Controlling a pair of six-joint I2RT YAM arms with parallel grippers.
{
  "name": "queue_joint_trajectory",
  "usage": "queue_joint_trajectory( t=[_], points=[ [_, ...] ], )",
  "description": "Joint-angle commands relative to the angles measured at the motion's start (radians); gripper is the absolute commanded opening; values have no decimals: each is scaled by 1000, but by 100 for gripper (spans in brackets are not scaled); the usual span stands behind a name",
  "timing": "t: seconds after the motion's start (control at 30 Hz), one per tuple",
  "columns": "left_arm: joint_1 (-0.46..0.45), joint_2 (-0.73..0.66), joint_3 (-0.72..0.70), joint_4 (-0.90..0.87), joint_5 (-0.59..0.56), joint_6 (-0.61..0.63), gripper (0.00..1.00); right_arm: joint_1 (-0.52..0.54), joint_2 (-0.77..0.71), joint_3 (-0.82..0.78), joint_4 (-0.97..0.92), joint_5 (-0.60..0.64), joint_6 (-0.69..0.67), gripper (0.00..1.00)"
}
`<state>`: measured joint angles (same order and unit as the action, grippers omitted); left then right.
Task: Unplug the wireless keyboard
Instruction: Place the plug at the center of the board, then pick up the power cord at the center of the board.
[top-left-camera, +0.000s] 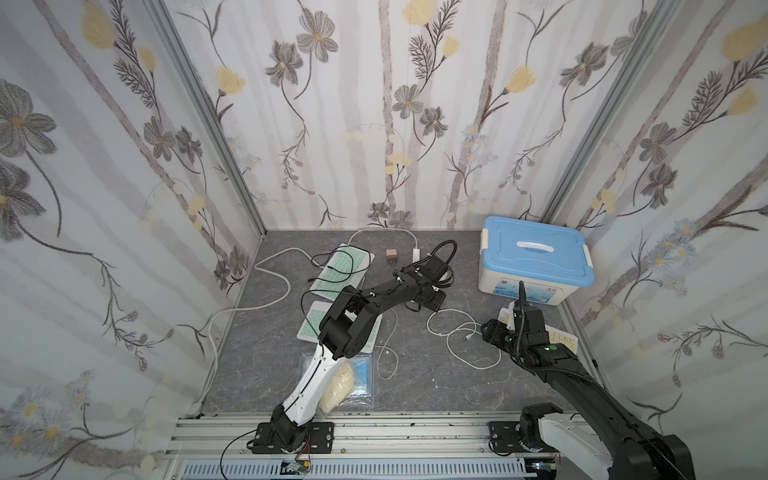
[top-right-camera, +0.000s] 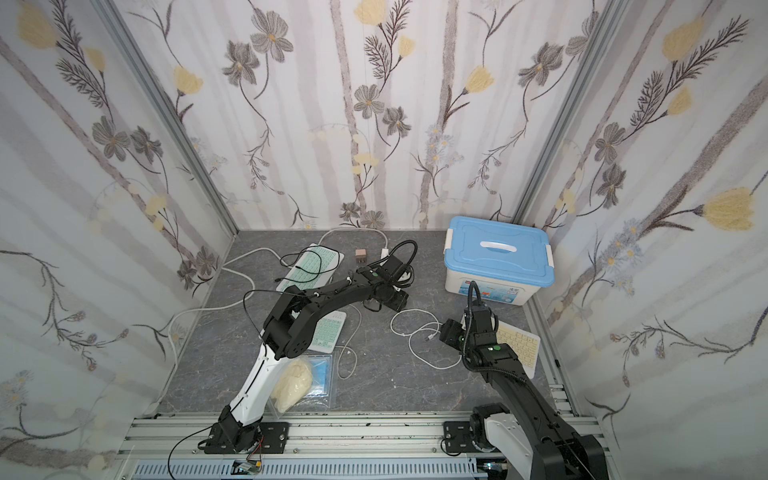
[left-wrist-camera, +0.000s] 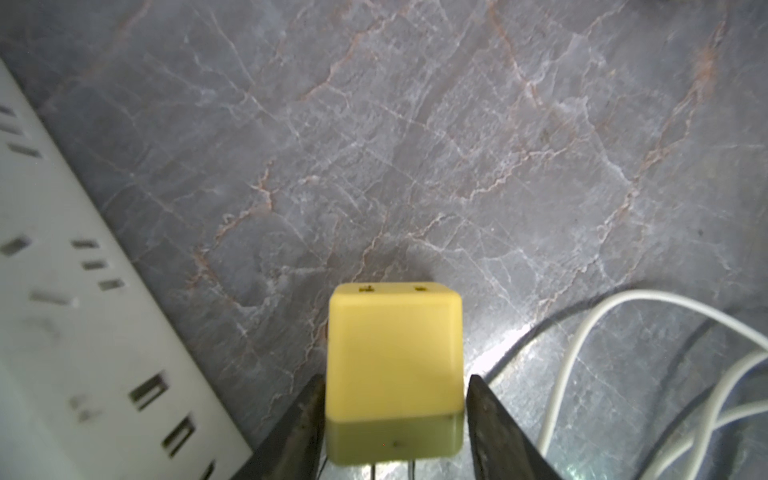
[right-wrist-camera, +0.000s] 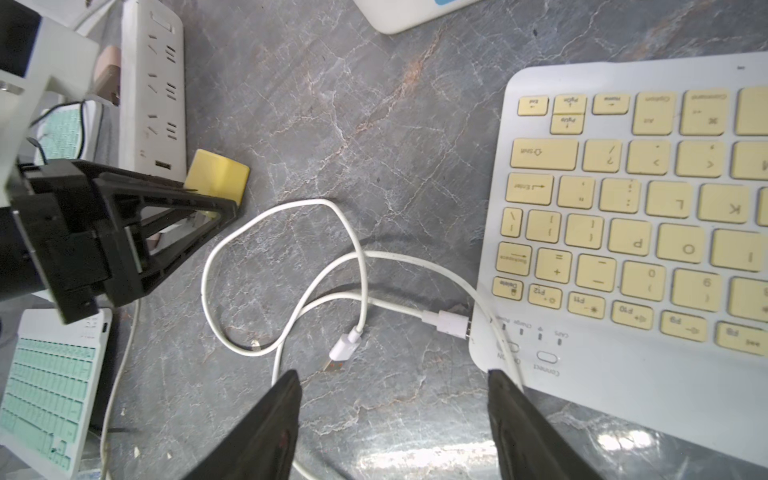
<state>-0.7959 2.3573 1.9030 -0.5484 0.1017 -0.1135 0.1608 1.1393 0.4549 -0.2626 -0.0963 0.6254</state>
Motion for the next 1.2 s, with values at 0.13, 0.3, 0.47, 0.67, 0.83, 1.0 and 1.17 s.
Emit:
queue_joint_trajectory(
  t=[0.13, 0.3, 0.47, 0.67, 0.83, 1.0, 1.17],
  points=[
    [1, -107, -28, -18, -3, 2, 67, 26, 194, 75, 102, 36, -64, 68],
    [4, -205, -74, -11, -8, -10, 69, 80, 313, 164, 105, 92, -111, 67],
    [20, -339, -180, 26, -13, -67, 69, 116, 477, 272, 66, 142, -148, 67],
    [29, -502, -334, 35, -63, -111, 69, 151, 577, 318, 34, 111, -164, 67],
    [35, -616, -443, 69, -69, -134, 69, 181, 613, 346, -14, 43, -188, 66],
    [43, -684, -532, 73, -87, -134, 69, 252, 667, 394, -101, 23, -236, 64],
    [49, -718, -570, 77, -89, -130, 69, 306, 717, 434, -158, 25, -275, 67]
  ],
)
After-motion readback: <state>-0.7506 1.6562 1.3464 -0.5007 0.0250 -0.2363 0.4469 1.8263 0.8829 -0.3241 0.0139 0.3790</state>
